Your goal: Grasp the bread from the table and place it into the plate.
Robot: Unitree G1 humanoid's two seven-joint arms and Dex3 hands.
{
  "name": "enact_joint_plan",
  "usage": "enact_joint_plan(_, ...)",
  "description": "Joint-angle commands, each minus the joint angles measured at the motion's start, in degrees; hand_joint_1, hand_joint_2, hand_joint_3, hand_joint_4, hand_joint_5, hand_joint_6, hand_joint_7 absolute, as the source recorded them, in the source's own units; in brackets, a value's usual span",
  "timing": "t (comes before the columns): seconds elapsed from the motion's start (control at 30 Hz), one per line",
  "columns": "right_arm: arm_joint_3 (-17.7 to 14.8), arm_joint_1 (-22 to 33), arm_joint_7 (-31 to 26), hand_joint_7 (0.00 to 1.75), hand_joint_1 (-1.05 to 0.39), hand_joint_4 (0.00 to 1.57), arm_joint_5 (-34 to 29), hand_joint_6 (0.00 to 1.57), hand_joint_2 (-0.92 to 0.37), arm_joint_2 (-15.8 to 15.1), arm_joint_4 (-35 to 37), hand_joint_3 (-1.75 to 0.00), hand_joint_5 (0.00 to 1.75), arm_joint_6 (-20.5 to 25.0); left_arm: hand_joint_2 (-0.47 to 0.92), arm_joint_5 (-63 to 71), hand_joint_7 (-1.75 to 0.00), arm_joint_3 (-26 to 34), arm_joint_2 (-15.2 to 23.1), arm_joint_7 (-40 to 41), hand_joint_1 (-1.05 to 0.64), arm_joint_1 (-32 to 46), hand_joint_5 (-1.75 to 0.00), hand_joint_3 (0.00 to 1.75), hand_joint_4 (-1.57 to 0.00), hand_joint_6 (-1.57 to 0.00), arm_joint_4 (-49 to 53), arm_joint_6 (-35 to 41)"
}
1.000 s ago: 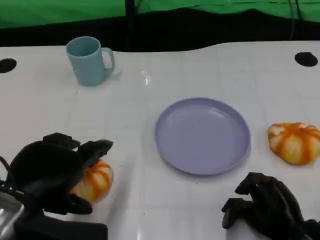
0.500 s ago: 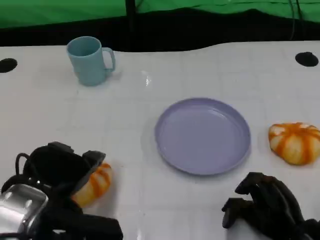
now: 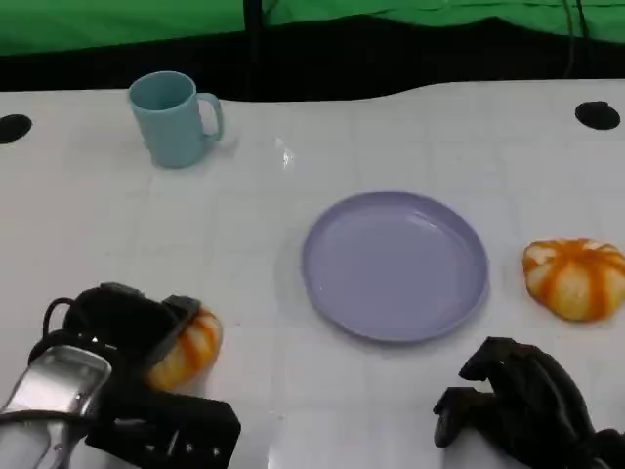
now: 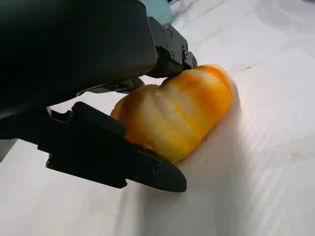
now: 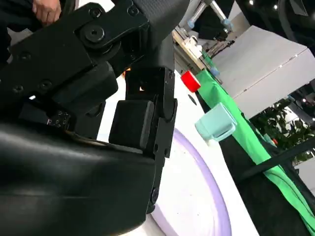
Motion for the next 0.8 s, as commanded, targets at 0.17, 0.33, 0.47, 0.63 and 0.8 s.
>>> enact_joint_plan(0.17, -0.25, 0.13, 0.24, 0.33, -1.03, 1.57, 0.32, 1.57, -0.71, -0.44, -0.15, 0.0, 0.71, -0.26, 0.85, -7.14, -0.14, -0.79, 1.9, 11.62, -0.34, -2.27, -1.19, 0.55, -0.72, -0.97, 10.91, -9.92)
enact_joint_plan(0.33, -0.23, 0.04, 0.22, 0.33, -1.03, 1.57, 0.36, 1.57, -0.71, -0.43, -0.17, 0.0, 0.71, -0.07, 0.8, -8.65, -0.44, -1.76, 1.96, 18.47, -0.32, -3.51, -1.5, 0.78, -0.69, -1.03, 15.47, -13.2)
enact_joint_plan(0.47, -0.18, 0.32, -0.1, 0.34, -1.04, 1.57, 0.4, 1.57, -0.7, -0.47, -0.88, 0.0, 0.71, 0.35, 0.77, -9.42, -0.7, -2.61, 1.99, 22.7, -0.32, -4.46, -1.52, 0.9, -0.69, -0.9, 18.6, -15.59)
enact_joint_plan(0.63, -0.31, 0.58, 0.07, 0.32, -1.02, 1.57, 0.59, 1.57, -0.71, -0.53, -1.28, 0.0, 0.7, 0.35, 0.66, -9.34, -1.02, -3.21, 2.06, 30.95, -0.3, -4.69, -1.74, 1.02, -0.7, -0.82, 20.96, -18.82)
enact_joint_plan(0.8, -0.41, 0.75, -0.13, 0.33, -1.03, 1.57, 0.69, 1.57, -0.7, -0.55, -1.52, 0.0, 0.71, 0.79, 0.55, -13.65, -1.34, -0.93, 0.63, 37.06, -0.28, -3.86, -1.75, 1.18, -0.75, -0.73, 22.61, -22.64)
